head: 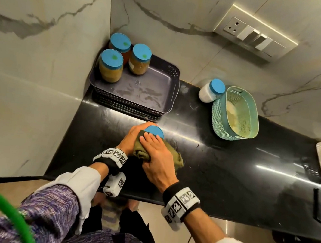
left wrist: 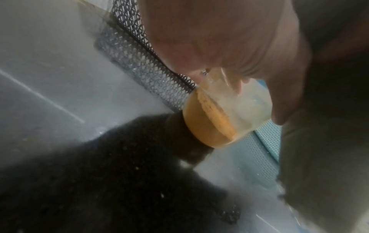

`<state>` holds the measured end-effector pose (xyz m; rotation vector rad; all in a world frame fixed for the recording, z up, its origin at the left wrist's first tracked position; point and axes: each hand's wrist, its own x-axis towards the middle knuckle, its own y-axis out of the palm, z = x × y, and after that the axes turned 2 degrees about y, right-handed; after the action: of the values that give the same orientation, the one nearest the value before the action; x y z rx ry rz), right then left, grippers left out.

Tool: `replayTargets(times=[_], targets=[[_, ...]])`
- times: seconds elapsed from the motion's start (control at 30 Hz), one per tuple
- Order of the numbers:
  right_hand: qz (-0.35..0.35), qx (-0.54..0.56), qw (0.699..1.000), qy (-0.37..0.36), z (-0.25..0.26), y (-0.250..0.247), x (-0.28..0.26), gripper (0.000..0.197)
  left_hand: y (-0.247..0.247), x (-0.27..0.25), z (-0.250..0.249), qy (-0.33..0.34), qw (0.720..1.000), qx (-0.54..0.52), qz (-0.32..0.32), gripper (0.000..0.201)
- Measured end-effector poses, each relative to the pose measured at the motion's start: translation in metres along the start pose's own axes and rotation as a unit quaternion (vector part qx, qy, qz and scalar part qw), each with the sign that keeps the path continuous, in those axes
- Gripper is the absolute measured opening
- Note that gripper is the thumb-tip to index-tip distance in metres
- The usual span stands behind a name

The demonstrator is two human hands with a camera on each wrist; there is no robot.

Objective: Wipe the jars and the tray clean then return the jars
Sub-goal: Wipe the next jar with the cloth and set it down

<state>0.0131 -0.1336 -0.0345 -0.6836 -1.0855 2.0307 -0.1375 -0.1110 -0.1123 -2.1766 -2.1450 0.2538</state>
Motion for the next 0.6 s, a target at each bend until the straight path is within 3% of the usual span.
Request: replayTargets(times=[0.1,0.2,0.33,0.47,0.6], targets=[[-0.008,-0.008,1.0,0.014,-0.014,-0.015,0.019,0.079,-0.002,-0.002,-0.002,0.016,0.999,0.025,-0.017,0.062],[-0.031,-0.022,0.998,0.052,-0.025,-0.026,0.01,0.079,0.002,0.0,-0.006,0.042,0.998,0.027,-0.026,0.061],[-0.041,-0.009,0.997,0.066,-0.006,-0.014,-0.028,0.077,0.005,0.0,-0.004,0.027,0.999,0.019,-0.041,0.051],[-0.018,0.016,0.999,0.031,0.009,-0.004,-0.001,0.078,-0.001,-0.004,0.002,-0.011,0.999,-0.002,-0.038,0.048],[-0.029,0.01,0.997,0.071,-0.011,-0.015,0.022,0.083,-0.002,-0.005,-0.01,0.025,0.999,0.019,-0.031,0.055]])
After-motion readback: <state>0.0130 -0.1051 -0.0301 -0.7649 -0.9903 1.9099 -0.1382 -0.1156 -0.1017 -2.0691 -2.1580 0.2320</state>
